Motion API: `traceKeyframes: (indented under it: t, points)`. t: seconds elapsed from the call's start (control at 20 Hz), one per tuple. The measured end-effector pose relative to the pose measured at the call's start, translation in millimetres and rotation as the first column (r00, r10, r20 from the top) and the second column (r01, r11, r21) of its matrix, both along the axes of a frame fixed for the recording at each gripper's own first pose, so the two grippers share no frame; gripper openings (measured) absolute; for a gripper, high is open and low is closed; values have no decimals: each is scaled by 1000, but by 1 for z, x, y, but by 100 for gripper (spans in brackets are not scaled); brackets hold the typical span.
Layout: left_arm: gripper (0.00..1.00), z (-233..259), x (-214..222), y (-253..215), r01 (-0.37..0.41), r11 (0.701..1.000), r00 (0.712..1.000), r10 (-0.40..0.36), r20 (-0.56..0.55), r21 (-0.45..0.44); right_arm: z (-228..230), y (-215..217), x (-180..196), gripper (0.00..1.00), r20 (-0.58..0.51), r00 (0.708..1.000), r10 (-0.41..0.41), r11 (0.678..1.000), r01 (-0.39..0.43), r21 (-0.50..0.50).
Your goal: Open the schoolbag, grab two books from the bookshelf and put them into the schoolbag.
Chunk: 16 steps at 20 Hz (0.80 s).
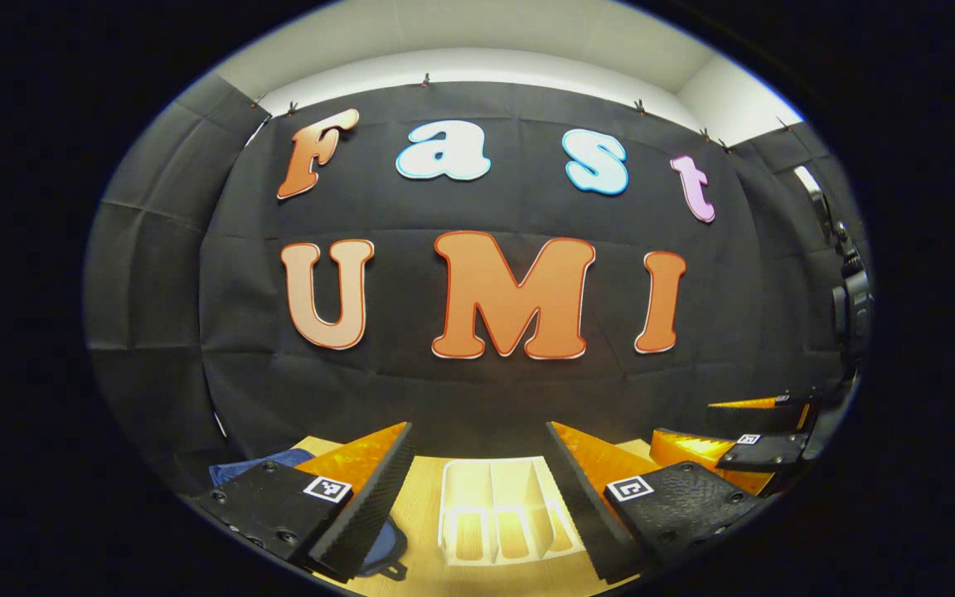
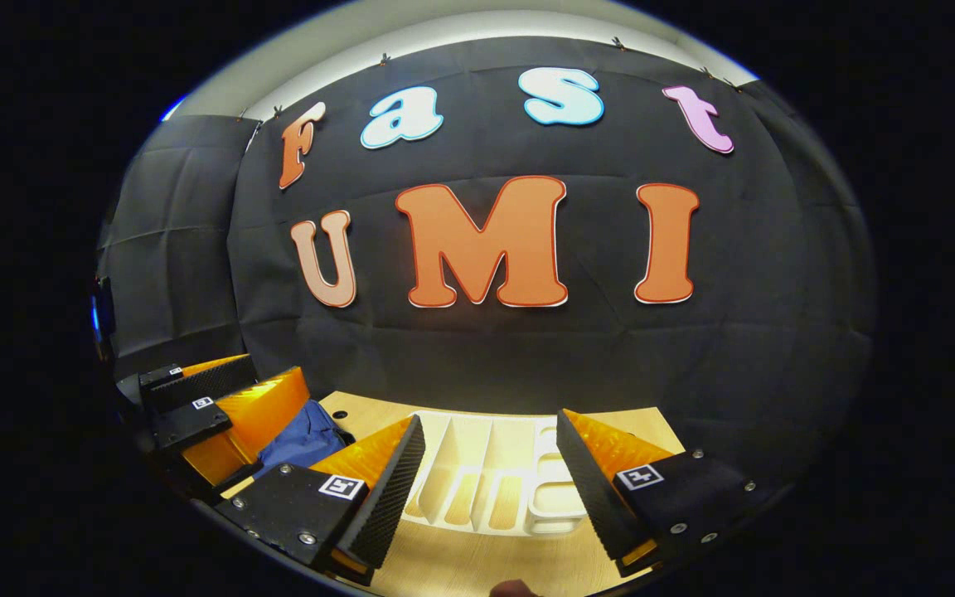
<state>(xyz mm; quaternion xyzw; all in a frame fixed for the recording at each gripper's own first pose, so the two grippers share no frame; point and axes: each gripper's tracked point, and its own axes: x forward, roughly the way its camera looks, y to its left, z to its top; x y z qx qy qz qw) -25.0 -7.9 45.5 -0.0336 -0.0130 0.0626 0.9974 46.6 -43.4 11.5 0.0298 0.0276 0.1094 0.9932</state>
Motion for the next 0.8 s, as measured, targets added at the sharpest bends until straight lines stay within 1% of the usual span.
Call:
traceKeyframes:
  t: [0.1, 0.2, 0.3, 0.4, 0.55, 0.8]
  points:
    - [96, -4, 2, 3, 3, 1000, 1000, -3, 4, 25, -10, 2, 3, 94, -19, 1000, -13, 1000, 14, 15]
    - [96, -7, 5, 0, 19, 1000, 1000, -19, 5, 24, -13, 7, 1, 95, -30, 999, -12, 999, 13, 40]
    - [96, -10, 2, 2, 20, 999, 1000, -20, -7, 32, -17, 10, 0, 94, -32, 999, -15, 999, 17, 43]
    - [96, -8, 1, 8, 16, 999, 1000, -17, 13, 43, -16, 17, -3, 94, -28, 1000, -9, 999, 10, 38]
    - [96, -10, 1, 12, 15, 1000, 1000, -15, 8, 19, -13, 21, -4, 95, -24, 1000, -14, 1000, 14, 21]
    - [96, -9, -5, 17, 22, 1000, 1000, -22, 9, 16, -4, 23, -8, 94, 0, 1000, -22, 1000, 22, 7]
